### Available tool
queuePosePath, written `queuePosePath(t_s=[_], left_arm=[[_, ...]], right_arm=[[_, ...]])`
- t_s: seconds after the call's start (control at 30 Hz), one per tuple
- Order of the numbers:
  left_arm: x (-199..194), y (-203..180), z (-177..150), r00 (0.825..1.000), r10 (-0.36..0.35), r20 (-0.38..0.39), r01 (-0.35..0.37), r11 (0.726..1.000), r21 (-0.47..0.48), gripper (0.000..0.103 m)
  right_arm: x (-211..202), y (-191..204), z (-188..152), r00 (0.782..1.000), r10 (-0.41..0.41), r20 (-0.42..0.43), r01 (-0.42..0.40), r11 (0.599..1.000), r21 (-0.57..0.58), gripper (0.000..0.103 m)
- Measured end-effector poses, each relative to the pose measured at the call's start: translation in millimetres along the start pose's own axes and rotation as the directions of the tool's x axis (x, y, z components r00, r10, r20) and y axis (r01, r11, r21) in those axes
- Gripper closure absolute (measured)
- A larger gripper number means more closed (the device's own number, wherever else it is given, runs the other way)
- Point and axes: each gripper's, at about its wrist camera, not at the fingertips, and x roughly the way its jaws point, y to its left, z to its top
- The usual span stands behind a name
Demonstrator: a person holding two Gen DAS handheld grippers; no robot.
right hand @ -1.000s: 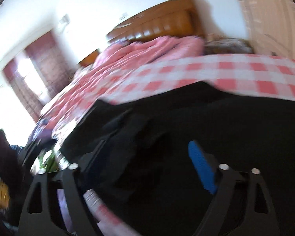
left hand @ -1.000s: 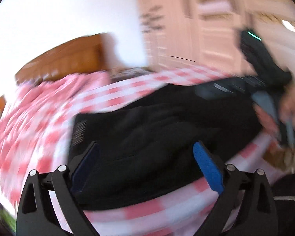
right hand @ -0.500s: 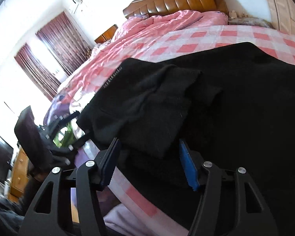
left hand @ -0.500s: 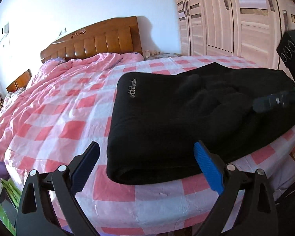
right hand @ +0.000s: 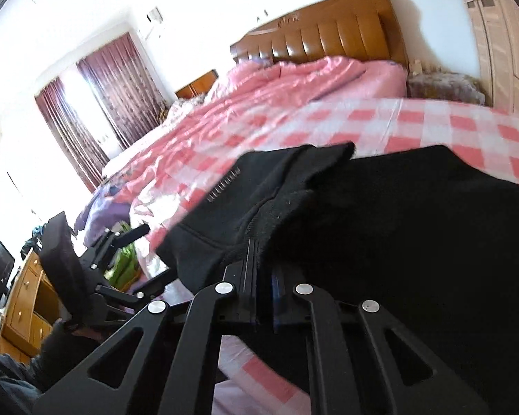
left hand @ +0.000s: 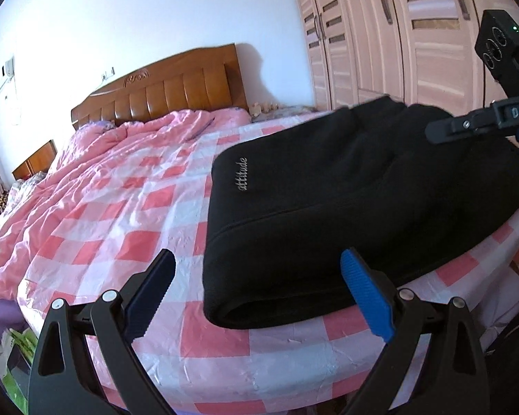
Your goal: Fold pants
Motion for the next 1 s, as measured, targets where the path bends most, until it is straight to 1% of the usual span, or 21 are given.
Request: queuePosePath(t_s=[0.03, 0.1, 0.17, 0.23, 0.27, 0.3, 0.37, 0.4, 0.43, 0.47, 0.5, 0.53, 0.63, 0.77, 0.87, 1.0], left_arm=[[-2, 0, 0, 1.000, 0.000, 0.004, 0.000, 1.000, 0.008, 0.007], [2, -1, -2, 1.000, 0.018, -0.014, -0.017, 0.999, 0.044, 0.007], [8, -3, -5, 0.999, 0.025, -0.037, -0.023, 0.998, 0.062, 0.007], [15, -3, -9, 0.998, 0.014, -0.062, -0.010, 0.999, 0.053, 0.007], [18, -4, -11, 0.997, 0.011, -0.075, -0.007, 0.999, 0.052, 0.007], [22, -5, -13, 0.996, 0.019, -0.088, -0.014, 0.998, 0.057, 0.007], [25, -8, -14, 0.994, 0.032, -0.102, -0.024, 0.997, 0.070, 0.007], [24, -8, -14, 0.994, 0.032, -0.102, -0.025, 0.997, 0.071, 0.007], [23, -8, -13, 0.995, 0.033, -0.096, -0.027, 0.997, 0.071, 0.007], [21, -7, -12, 0.995, 0.035, -0.091, -0.029, 0.997, 0.072, 0.007], [18, -6, -11, 0.996, 0.039, -0.085, -0.033, 0.997, 0.073, 0.007], [16, -5, -11, 0.996, 0.045, -0.081, -0.039, 0.996, 0.075, 0.007], [12, 0, -10, 0.996, 0.058, -0.073, -0.053, 0.996, 0.066, 0.007], [10, 6, -12, 0.996, 0.060, -0.071, -0.058, 0.998, 0.033, 0.007], [7, 8, -12, 0.996, 0.062, -0.065, -0.061, 0.998, 0.023, 0.007], [4, 10, -14, 0.997, 0.059, -0.048, -0.059, 0.998, 0.007, 0.007]], right_arm=[[-5, 0, -2, 1.000, 0.004, 0.006, -0.004, 1.000, 0.009, 0.094], [-6, -6, -12, 1.000, 0.004, -0.020, -0.004, 1.000, 0.027, 0.094], [6, -22, -29, 0.997, -0.002, -0.076, 0.008, 0.997, 0.079, 0.094], [21, -36, -43, 0.992, 0.004, -0.124, 0.012, 0.992, 0.127, 0.094], [26, -39, -46, 0.992, 0.007, -0.128, 0.011, 0.990, 0.140, 0.094], [28, -44, -48, 0.992, 0.027, -0.123, -0.007, 0.986, 0.165, 0.094], [23, -45, -44, 0.991, 0.036, -0.129, -0.014, 0.986, 0.168, 0.083], [21, -43, -41, 0.991, 0.023, -0.132, -0.002, 0.988, 0.157, 0.066], [18, -42, -39, 0.991, 0.008, -0.130, 0.011, 0.989, 0.148, 0.035], [8, -42, -38, 0.994, -0.002, -0.109, 0.018, 0.989, 0.145, 0.017], [-2, -43, -37, 0.997, -0.010, -0.075, 0.020, 0.989, 0.144, 0.004], [-9, -43, -37, 0.998, -0.012, -0.056, 0.020, 0.990, 0.142, 0.004], [-15, -49, -36, 0.997, -0.025, -0.073, 0.037, 0.986, 0.160, 0.004], [2, -61, -44, 0.987, -0.002, -0.159, 0.035, 0.978, 0.205, 0.005], [23, -59, -37, 0.973, 0.013, -0.231, 0.029, 0.984, 0.175, 0.005], [49, -54, -22, 0.947, 0.083, -0.309, -0.030, 0.984, 0.174, 0.005]])
